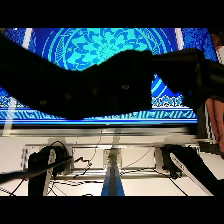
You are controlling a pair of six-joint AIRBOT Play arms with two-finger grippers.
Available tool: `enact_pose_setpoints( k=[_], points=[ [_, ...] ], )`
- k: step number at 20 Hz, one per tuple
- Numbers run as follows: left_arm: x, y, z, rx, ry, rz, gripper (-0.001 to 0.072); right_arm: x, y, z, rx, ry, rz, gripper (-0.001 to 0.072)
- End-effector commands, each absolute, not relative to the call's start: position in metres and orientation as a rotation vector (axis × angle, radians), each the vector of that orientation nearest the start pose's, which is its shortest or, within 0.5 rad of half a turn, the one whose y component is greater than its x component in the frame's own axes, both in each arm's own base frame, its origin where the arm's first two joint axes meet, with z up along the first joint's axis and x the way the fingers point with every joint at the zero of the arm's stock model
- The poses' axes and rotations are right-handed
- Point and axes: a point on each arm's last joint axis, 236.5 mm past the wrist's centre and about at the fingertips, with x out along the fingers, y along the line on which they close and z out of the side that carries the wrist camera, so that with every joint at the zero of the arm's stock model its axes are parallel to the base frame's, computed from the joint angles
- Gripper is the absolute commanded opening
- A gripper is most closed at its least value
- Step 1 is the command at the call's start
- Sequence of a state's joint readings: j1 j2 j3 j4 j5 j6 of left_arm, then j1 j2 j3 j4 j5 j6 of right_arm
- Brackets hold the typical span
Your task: Fold the clothes and pants, and hang the long-sleeved shirts on hangers.
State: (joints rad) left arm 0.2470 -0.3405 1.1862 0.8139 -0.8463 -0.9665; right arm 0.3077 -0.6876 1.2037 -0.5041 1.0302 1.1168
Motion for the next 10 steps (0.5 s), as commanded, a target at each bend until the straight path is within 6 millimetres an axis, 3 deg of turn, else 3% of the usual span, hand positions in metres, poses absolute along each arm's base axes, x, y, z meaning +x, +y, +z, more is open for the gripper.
enact_pose_setpoints(
  k=[1,3,6,8,10],
  points=[
    [0.232,-0.08,0.372,0.0,0.05,-0.36,0.0022,0.23,0.268,0.296,0.37,0.527,1.023,0.003],
    [0.272,-0.072,0.31,-0.088,0.218,-0.365,0.0022,0.264,0.276,0.249,0.436,0.597,0.917,0.0031],
    [0.341,-0.049,0.207,-0.233,0.449,-0.315,0.0023,0.325,0.264,0.173,0.512,0.673,0.699,0.0032],
    [0.366,-0.068,0.141,-0.343,0.64,-0.375,0.0023,0.358,0.246,0.122,0.551,0.753,0.564,0.0032],
    [0.376,-0.097,0.097,-0.394,0.774,-0.442,0.0023,0.382,0.222,0.086,0.564,0.813,0.469,0.0032]
  ],
)
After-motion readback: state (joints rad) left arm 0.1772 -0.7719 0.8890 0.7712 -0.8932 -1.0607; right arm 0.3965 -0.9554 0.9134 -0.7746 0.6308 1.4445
